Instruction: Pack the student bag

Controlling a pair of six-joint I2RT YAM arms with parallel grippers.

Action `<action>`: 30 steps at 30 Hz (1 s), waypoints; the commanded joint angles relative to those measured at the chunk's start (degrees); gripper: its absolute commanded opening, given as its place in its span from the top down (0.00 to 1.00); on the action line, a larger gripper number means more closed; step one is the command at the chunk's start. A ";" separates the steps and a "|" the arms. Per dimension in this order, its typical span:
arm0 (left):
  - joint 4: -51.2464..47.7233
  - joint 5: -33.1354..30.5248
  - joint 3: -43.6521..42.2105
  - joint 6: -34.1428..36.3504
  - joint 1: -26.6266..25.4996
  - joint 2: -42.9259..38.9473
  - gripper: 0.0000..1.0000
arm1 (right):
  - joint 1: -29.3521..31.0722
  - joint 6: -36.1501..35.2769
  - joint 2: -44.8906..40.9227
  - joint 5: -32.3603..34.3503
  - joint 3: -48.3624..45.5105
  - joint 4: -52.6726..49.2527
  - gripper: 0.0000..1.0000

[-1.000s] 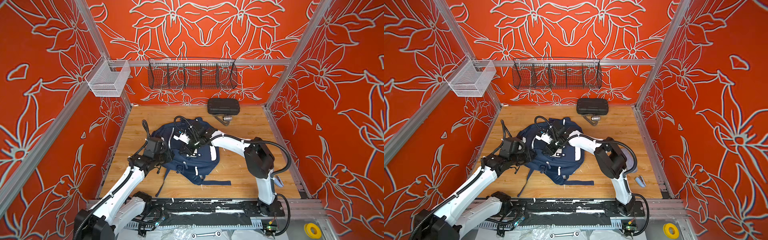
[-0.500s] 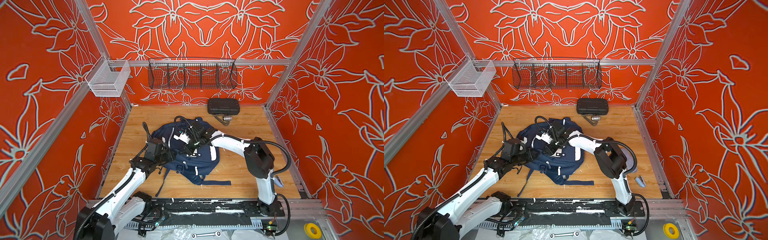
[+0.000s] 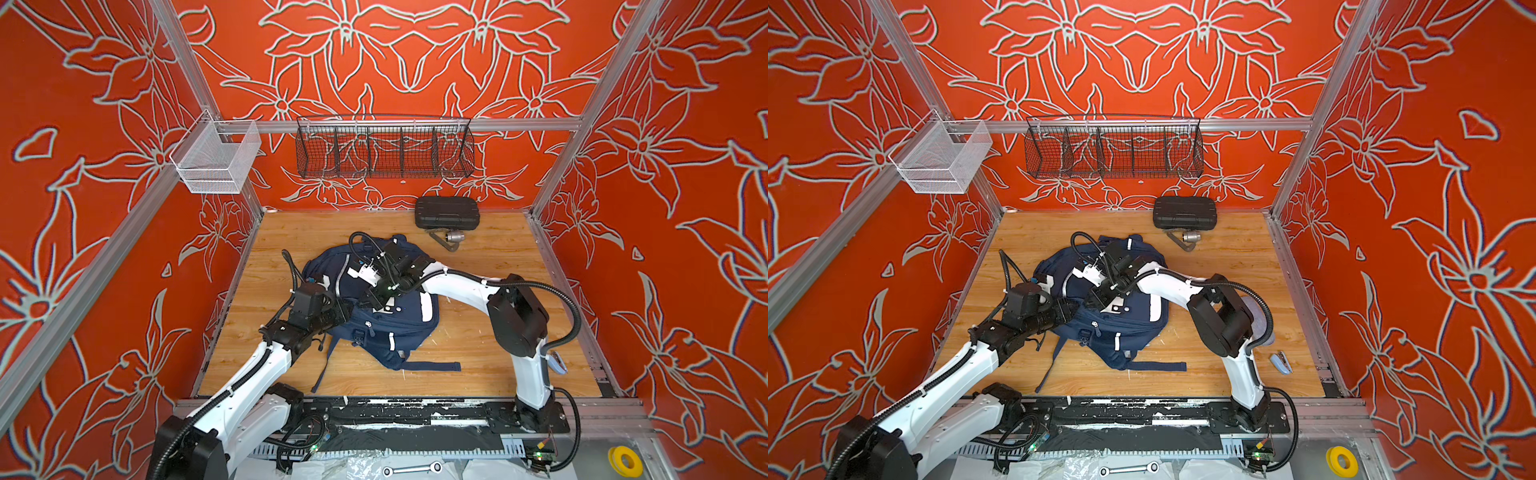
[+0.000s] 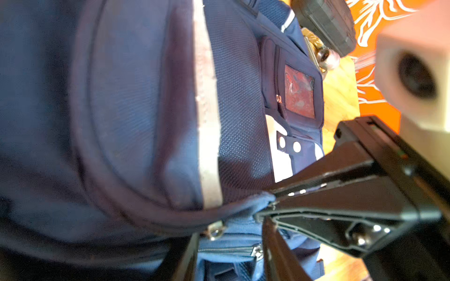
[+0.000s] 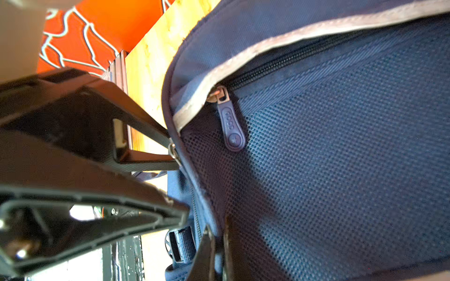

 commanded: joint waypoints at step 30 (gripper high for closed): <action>7.45 4.25 -7.35 6.57 1.92 -9.18 0.96 | 0.11 6.23 -2.96 -6.07 1.78 1.92 1.00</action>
